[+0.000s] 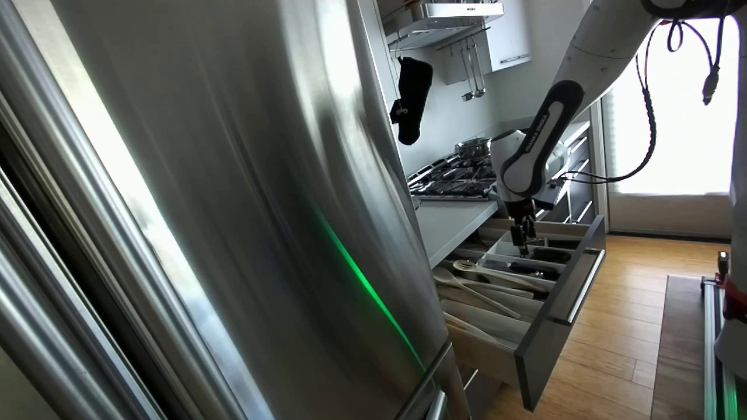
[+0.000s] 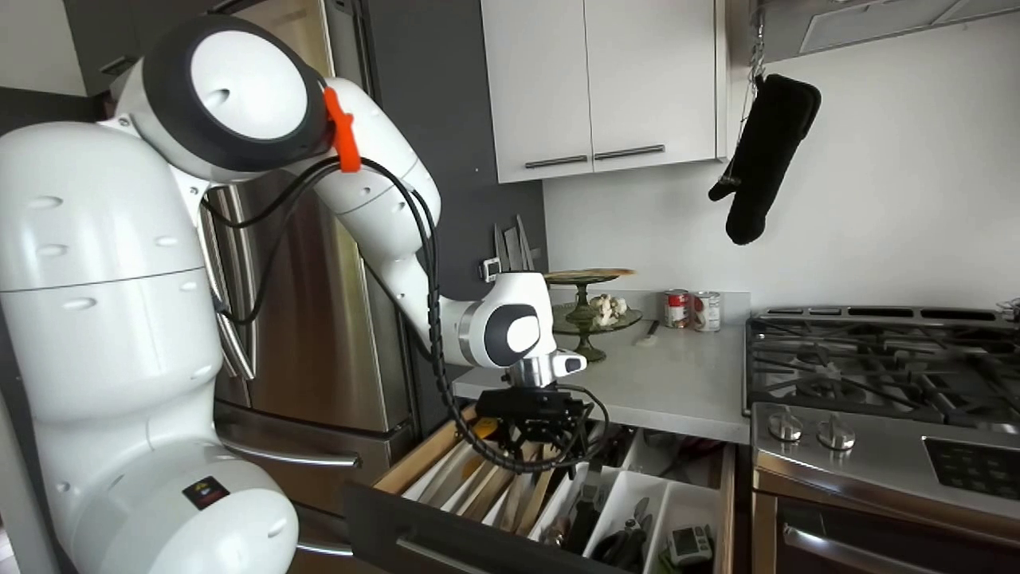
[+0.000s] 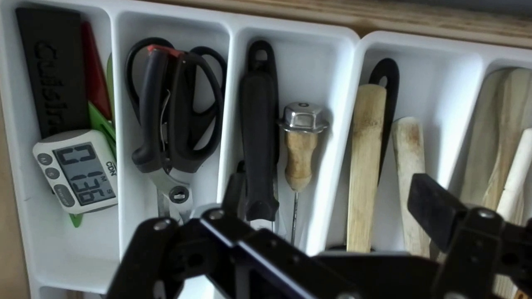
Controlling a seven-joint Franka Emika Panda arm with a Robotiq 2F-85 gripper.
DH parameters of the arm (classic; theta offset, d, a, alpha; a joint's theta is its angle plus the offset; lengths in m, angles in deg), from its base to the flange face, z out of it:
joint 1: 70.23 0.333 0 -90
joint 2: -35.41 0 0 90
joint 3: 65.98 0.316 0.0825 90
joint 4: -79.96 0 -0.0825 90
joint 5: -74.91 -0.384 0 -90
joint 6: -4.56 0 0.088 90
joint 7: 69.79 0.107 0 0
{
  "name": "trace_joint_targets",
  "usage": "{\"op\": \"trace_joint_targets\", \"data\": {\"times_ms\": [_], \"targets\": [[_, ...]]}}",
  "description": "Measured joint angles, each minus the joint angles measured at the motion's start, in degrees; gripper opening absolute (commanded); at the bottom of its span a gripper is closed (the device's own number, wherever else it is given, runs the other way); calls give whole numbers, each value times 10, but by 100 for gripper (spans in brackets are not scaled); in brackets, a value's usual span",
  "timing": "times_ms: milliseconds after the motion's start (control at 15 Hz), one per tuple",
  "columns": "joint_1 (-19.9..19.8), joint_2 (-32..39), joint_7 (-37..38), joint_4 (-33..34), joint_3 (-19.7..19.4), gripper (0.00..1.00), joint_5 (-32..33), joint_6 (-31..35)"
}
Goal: Remove the black knife from the open drawer and put it on the cake stand
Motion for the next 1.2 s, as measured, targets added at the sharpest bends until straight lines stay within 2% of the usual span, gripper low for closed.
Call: {"op": "trace_joint_targets", "data": {"times_ms": [400, 733, 1200], "targets": [[0, 3, 0, 4, 0, 100, 1, -1], [-10, 44, -5, 15, 0, 100, 1, 2], [-31, 117, -26, 46, -2, 100, -4, 62]]}}
